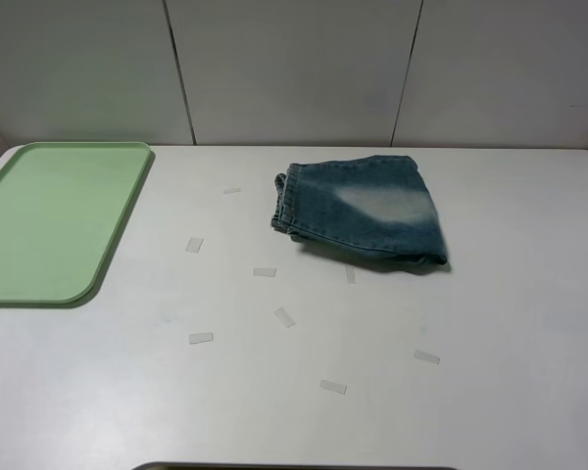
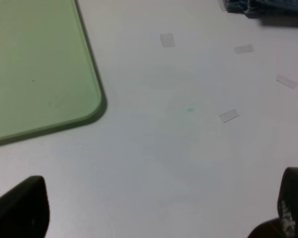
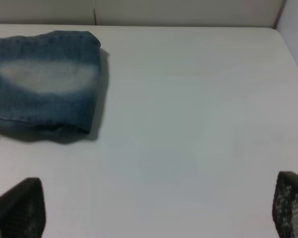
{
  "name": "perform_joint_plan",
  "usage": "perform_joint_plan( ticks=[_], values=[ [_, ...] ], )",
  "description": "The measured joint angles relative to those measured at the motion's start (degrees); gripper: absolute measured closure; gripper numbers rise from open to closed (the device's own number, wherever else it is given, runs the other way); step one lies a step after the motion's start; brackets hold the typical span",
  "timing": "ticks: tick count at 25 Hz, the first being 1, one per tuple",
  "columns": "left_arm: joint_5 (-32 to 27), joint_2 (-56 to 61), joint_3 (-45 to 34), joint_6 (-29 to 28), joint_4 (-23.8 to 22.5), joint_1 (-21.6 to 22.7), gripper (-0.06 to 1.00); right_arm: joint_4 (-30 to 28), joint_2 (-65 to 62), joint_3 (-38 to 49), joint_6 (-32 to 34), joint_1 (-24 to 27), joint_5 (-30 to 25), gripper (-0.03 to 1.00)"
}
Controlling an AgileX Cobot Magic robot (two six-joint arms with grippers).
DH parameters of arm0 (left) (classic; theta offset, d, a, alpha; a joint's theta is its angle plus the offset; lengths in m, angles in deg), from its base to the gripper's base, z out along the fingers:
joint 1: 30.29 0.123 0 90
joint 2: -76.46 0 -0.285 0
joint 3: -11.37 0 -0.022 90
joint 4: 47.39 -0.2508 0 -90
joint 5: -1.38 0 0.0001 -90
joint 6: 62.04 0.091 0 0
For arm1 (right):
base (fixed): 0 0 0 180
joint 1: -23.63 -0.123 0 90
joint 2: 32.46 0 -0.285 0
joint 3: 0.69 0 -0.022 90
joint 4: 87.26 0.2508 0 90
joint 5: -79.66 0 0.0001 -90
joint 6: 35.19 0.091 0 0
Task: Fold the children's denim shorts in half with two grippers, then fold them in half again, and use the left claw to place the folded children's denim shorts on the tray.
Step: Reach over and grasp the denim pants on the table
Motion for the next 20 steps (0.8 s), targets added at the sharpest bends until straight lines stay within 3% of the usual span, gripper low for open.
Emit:
perform_joint_plan(
  ticks=[15, 20],
  values=[
    [0.6, -0.1, 0.1, -1.8, 1.9, 0.0, 0.04, -0.1, 0.0, 0.0, 0.0, 0.0, 0.0, 0.27],
    [7.4, -8.3, 0.7, -4.3, 7.2, 0.0, 0.05, -0.1, 0.0, 0.0, 0.0, 0.0, 0.0, 0.27]
  ],
)
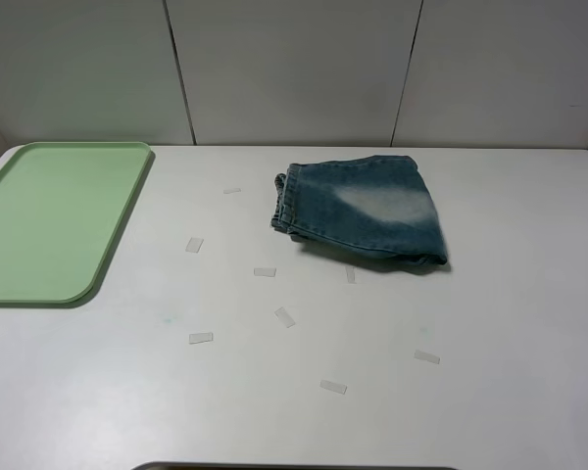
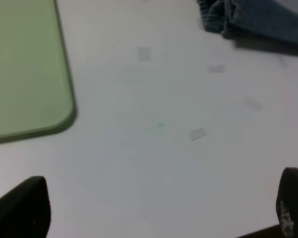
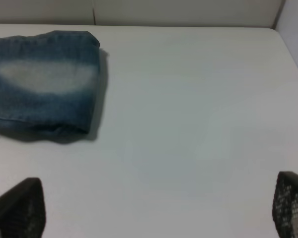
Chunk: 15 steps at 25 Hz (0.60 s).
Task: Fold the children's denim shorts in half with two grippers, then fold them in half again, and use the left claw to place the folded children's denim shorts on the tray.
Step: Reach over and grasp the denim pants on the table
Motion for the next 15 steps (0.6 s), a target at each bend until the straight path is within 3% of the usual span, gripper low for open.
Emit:
perform_joint_plan(
  ticks=[4, 9, 10, 11, 15],
  values=[
    [9.1, -12.9, 0.1, 3.2, 7.5, 0.0, 0.05, 0.0, 0.0, 0.0, 0.0, 0.0, 0.0, 0.27],
    [20.7, -31.3, 0.5, 11.7, 18.7, 0.0, 0.05, 0.0, 0.0, 0.0, 0.0, 0.0, 0.0, 0.27],
    [20.7, -31.3, 0.5, 11.7, 18.7, 0.0, 0.05, 0.0, 0.0, 0.0, 0.0, 0.0, 0.0, 0.27],
    [24.0, -38.8, 1.5, 15.8, 23.4, 0.0, 0.05, 0.0, 0.0, 0.0, 0.0, 0.0, 0.0, 0.27],
    [26.3, -51.0, 5.5, 24.1, 31.2, 0.0, 0.05, 0.0, 0.0, 0.0, 0.0, 0.0, 0.0, 0.27]
  ],
)
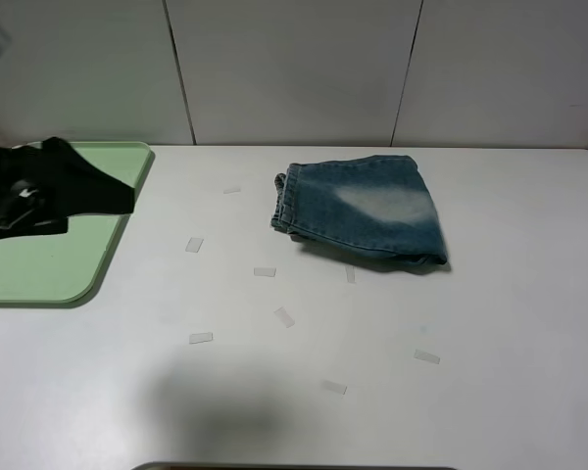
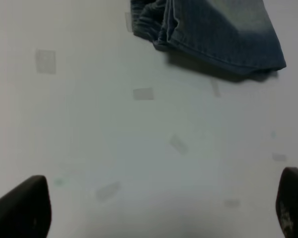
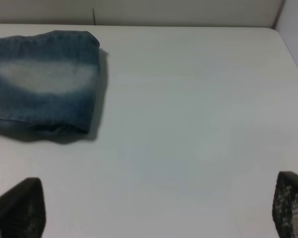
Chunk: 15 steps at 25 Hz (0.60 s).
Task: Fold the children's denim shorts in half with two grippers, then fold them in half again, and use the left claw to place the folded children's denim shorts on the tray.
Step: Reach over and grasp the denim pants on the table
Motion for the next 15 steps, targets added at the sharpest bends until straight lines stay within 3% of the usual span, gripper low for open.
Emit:
perform_joint_plan(
  ticks=[4, 15],
  values=[
    [0.7, -9.9, 5.5, 2.6, 2.8, 0.0, 0.05, 0.0, 0.0, 0.0, 0.0, 0.0, 0.0, 0.27],
    [1.2, -30.7, 21.8, 2.9, 6.1, 0.0, 0.06, 0.0, 0.0, 0.0, 0.0, 0.0, 0.0, 0.27]
  ],
)
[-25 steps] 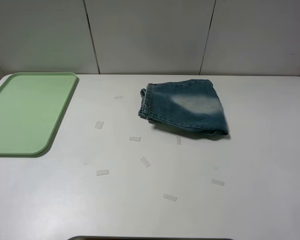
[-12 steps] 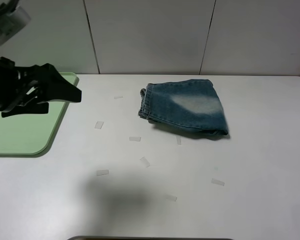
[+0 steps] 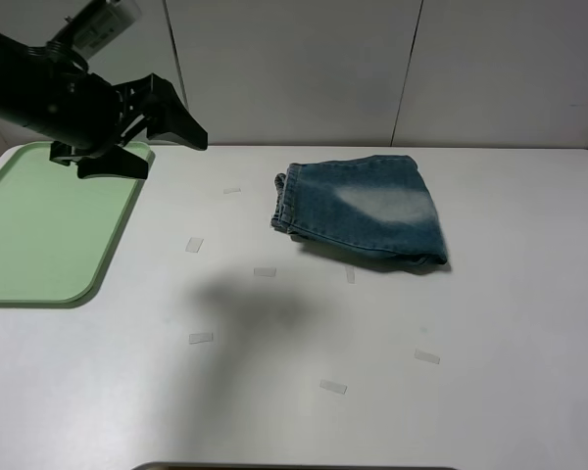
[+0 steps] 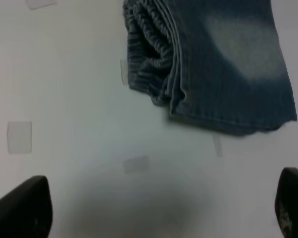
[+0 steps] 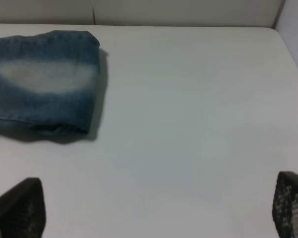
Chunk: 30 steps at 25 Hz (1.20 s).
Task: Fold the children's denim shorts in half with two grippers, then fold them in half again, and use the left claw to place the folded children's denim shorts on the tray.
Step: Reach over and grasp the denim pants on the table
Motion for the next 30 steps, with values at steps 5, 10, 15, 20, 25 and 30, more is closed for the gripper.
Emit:
perform_joint_plan(
  ticks=[5, 10, 15, 20, 25, 30],
  values=[
    [1.4, -9.7, 5.8, 0.2, 1.1, 0.0, 0.06, 0.0, 0.0, 0.0, 0.0, 0.0, 0.0, 0.27],
    [1.1, -18.9, 11.4, 2.7, 3.7, -0.7, 0.07, 0.0, 0.0, 0.0, 0.0, 0.0, 0.0, 0.27],
    [-0.2, -25.8, 16.8, 10.1, 11.5, -1.7, 0.07, 0.0, 0.0, 0.0, 0.0, 0.0, 0.0, 0.27],
    [-2.0, -31.5, 21.8, 15.5, 18.1, -2.4, 0.08, 0.0, 0.0, 0.0, 0.0, 0.0, 0.0, 0.27],
    [-3.7, -35.9, 25.9, 19.5, 25.0, -3.3, 0.08, 0.0, 0.0, 0.0, 0.0, 0.0, 0.0, 0.27],
    [-3.9, -38.0, 27.2, 22.9, 29.0, -4.6, 0.08, 0.0, 0.0, 0.0, 0.0, 0.0, 0.0, 0.27]
  ],
)
